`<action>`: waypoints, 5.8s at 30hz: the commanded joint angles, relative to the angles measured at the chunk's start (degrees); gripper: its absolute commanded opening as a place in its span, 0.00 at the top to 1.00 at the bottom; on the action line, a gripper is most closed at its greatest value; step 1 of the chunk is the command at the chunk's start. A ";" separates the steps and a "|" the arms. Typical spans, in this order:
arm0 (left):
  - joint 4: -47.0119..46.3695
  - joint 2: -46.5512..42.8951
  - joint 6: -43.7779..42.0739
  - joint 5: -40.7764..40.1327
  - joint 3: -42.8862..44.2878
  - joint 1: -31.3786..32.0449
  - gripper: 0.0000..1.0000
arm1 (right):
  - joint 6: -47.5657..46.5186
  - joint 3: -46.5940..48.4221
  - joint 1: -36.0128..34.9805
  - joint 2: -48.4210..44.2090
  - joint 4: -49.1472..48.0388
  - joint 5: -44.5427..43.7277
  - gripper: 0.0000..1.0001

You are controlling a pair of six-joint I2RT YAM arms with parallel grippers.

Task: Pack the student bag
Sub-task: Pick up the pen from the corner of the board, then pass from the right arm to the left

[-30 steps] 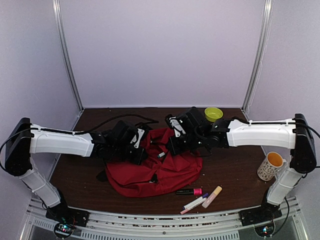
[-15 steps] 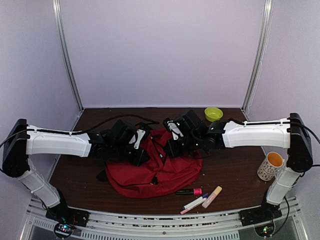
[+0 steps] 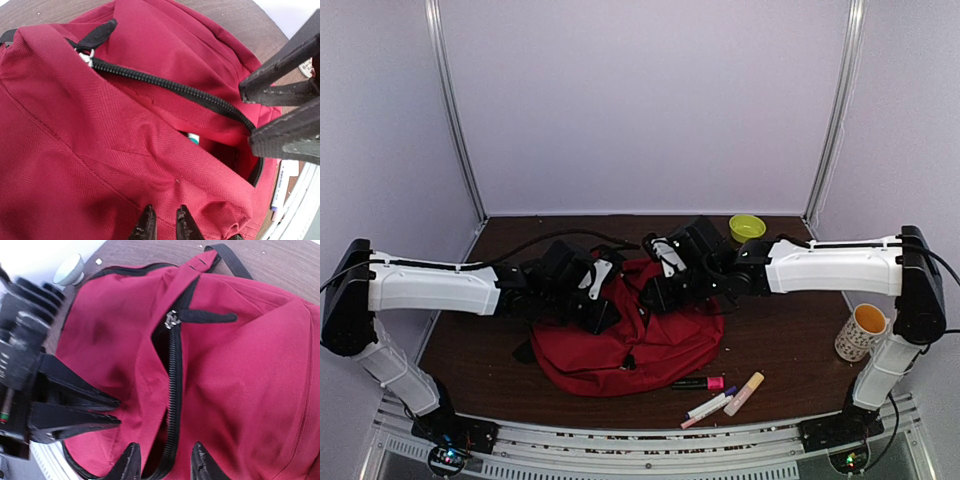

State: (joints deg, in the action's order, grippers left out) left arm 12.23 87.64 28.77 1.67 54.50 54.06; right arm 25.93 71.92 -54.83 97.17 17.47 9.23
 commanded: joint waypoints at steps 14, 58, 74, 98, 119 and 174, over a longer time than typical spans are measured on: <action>0.16 -7.39 -4.02 -3.78 -0.89 2.68 0.81 | 8.11 -14.52 0.39 -21.17 9.06 -16.68 0.55; -4.32 -11.08 -9.00 -7.74 -3.50 7.72 0.76 | 36.87 -33.04 -0.21 -21.06 27.33 -7.22 0.09; -6.11 -12.11 -8.21 -7.21 -6.05 7.72 0.77 | 36.55 -30.88 -0.75 -16.17 26.56 -7.78 0.42; -6.51 -12.41 -8.16 -6.69 -5.94 7.81 0.76 | 34.33 -30.46 1.90 -17.02 22.92 -13.18 0.86; -6.26 -13.69 -7.68 -7.79 -3.24 9.92 0.75 | 30.58 -26.23 2.64 -34.78 17.92 -18.91 0.89; -12.81 8.52 0.61 11.10 17.49 13.87 0.83 | 32.09 -8.32 -6.44 -31.96 11.99 -22.17 1.00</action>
State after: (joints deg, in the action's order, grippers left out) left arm 0.54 95.70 28.93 15.70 70.67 67.46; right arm 56.03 61.63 -61.06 66.28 27.73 -10.09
